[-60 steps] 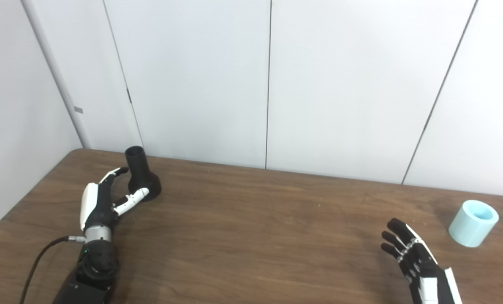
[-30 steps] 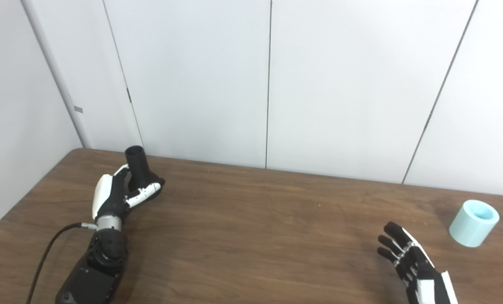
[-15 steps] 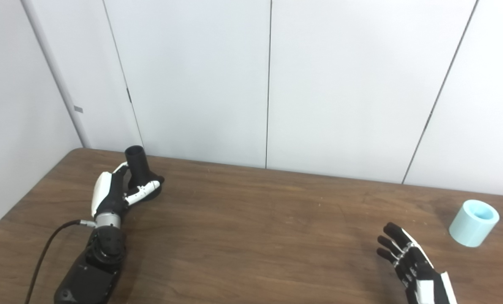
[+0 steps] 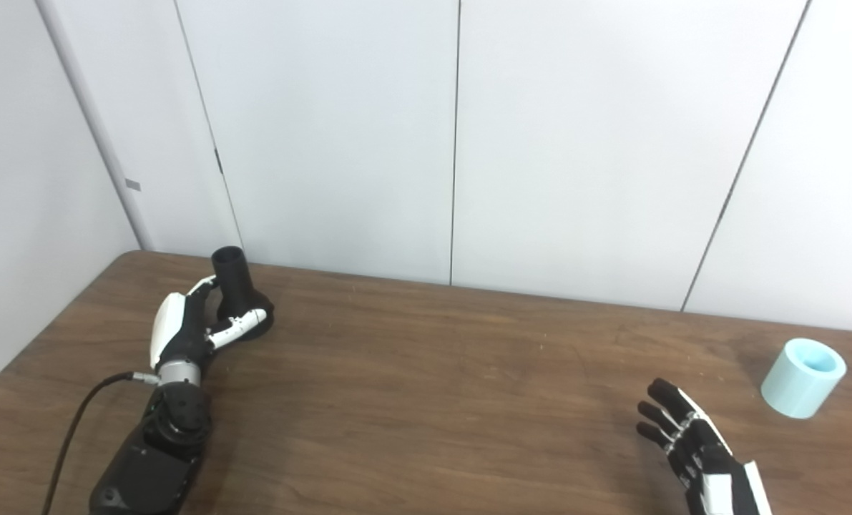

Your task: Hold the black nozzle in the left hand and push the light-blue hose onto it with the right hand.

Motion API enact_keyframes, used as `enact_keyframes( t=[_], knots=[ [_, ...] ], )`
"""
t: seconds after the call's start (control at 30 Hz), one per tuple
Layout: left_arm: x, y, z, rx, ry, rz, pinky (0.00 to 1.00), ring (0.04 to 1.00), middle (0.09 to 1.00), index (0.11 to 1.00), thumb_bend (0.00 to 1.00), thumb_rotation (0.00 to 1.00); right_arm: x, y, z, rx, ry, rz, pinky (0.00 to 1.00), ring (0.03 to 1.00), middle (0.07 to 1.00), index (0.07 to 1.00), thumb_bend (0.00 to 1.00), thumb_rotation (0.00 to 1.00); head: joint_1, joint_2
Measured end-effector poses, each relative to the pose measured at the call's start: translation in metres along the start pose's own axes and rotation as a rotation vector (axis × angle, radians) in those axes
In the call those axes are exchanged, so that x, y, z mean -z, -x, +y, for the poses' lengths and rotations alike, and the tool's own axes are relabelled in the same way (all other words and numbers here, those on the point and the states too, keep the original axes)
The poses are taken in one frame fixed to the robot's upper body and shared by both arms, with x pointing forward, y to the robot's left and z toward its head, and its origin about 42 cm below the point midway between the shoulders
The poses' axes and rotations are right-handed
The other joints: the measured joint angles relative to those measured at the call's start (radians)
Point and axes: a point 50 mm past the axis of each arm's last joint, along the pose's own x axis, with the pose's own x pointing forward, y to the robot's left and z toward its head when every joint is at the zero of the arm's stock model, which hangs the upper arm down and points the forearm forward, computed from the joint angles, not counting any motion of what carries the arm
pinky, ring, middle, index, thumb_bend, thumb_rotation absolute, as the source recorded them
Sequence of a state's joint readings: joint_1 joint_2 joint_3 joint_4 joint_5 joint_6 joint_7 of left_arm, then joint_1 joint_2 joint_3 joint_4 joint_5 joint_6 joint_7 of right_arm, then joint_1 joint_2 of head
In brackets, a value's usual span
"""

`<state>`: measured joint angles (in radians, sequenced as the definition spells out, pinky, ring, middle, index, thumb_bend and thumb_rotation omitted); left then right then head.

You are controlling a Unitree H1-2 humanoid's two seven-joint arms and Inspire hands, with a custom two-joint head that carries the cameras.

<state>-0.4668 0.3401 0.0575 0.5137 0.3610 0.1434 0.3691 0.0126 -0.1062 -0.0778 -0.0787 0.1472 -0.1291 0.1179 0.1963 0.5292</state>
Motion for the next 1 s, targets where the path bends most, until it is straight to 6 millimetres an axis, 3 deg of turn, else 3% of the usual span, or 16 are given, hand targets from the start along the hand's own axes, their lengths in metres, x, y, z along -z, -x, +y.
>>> enact_keyframes(
  t=[0.17,0.23,0.3,0.4,0.47,0.6,0.67,0.7,0.77,0.83,1.0],
  knots=[
    [0.004,0.000,-0.003,0.004,-0.011,0.012,0.98,0.930,0.880,0.702,0.80,0.43,0.000,0.000,0.000,0.000,0.001,0.000,0.79,0.837,0.873,0.841,0.59,1.00,0.000,0.000],
    [0.005,-0.002,-0.003,0.003,-0.011,0.010,0.93,0.889,0.861,0.684,0.80,0.39,0.000,0.000,0.000,0.000,0.001,-0.001,0.79,0.837,0.873,0.841,0.59,1.00,-0.002,0.003],
    [0.005,-0.004,-0.002,-0.003,-0.010,0.007,0.83,0.817,0.825,0.665,0.79,0.35,-0.001,0.001,0.000,0.000,0.000,-0.001,0.79,0.837,0.873,0.841,0.59,1.00,-0.003,0.003],
    [0.007,-0.010,0.004,-0.024,-0.011,0.007,0.61,0.663,0.765,0.643,0.78,0.32,-0.001,0.001,0.001,0.000,-0.001,-0.001,0.79,0.837,0.873,0.841,0.58,1.00,-0.003,0.006],
    [0.006,-0.015,0.008,-0.037,-0.013,0.006,0.53,0.641,0.735,0.629,0.78,0.31,-0.001,0.002,0.001,0.001,-0.001,-0.001,0.79,0.837,0.873,0.841,0.57,1.00,-0.003,0.006],
    [0.004,-0.019,0.010,-0.048,-0.011,0.006,0.56,0.659,0.674,0.573,0.76,0.30,-0.001,0.002,0.001,0.001,-0.002,0.001,0.79,0.837,0.873,0.841,0.57,1.00,-0.003,0.008],
    [0.005,-0.019,0.010,-0.047,-0.008,0.006,0.41,0.509,0.591,0.543,0.73,0.27,-0.001,0.002,0.001,0.001,-0.002,0.001,0.79,0.837,0.873,0.841,0.56,1.00,-0.005,0.009],
    [0.004,-0.019,0.010,-0.046,-0.004,0.003,0.36,0.452,0.543,0.516,0.63,0.18,-0.001,0.002,0.001,0.001,-0.003,0.002,0.79,0.837,0.873,0.841,0.56,1.00,-0.003,0.009],
    [0.004,-0.019,0.010,-0.045,0.007,-0.002,0.30,0.403,0.510,0.493,0.54,0.10,-0.001,0.002,0.002,0.002,-0.004,0.003,0.79,0.837,0.872,0.841,0.56,1.00,-0.003,0.011],
    [0.003,-0.019,0.009,-0.035,0.022,-0.007,0.41,0.522,0.586,0.487,0.52,0.09,-0.001,0.002,0.002,0.002,-0.004,0.003,0.79,0.837,0.872,0.841,0.56,1.00,-0.003,0.011],
    [0.001,-0.018,0.005,-0.016,0.051,-0.008,0.40,0.501,0.578,0.483,0.52,0.08,-0.001,0.002,0.002,0.002,-0.007,0.003,0.79,0.837,0.872,0.841,0.56,1.00,-0.003,0.014]
  ],
)
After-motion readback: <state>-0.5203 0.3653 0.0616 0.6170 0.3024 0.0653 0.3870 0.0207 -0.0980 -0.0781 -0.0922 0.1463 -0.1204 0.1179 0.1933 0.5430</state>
